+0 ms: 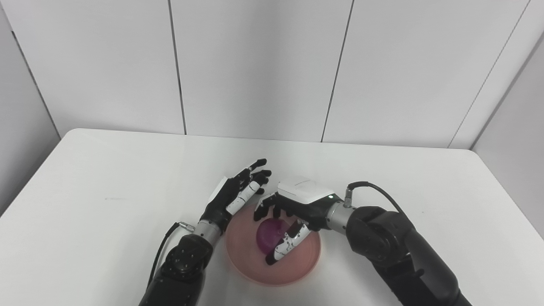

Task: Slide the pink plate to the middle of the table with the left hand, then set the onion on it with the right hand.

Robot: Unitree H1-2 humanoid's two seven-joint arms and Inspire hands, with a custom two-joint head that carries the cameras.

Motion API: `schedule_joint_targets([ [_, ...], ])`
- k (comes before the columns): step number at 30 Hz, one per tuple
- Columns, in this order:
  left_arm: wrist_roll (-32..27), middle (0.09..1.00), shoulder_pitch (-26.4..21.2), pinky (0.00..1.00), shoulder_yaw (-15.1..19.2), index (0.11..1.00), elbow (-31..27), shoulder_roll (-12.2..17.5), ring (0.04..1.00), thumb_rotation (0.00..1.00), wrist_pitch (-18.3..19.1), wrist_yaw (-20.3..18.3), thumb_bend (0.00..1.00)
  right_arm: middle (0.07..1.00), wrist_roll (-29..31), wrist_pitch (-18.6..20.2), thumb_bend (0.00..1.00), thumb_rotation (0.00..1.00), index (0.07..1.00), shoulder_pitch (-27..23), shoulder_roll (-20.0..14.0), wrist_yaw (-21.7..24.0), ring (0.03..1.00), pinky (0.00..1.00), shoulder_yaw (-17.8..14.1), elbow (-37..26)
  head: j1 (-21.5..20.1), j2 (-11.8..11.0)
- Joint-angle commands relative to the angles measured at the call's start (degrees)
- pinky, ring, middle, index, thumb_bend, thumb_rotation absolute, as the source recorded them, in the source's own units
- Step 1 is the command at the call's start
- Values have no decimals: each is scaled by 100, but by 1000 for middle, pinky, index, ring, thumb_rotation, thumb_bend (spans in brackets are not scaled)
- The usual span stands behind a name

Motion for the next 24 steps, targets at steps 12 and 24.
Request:
schedule_joint_targets([
  [12,-111,823,418,768,15,871,388,-76,825,829,-101,-46,819,682,339,-403,1000,606,676,190,-398,-643,629,505,-776,-504,-48,10],
  [24,-146,827,448,794,39,872,243,-61,828,812,22,-97,803,873,1853,-589,922,997,843,1031,464,-2261,860,766,-1974,394,-66,8],
])
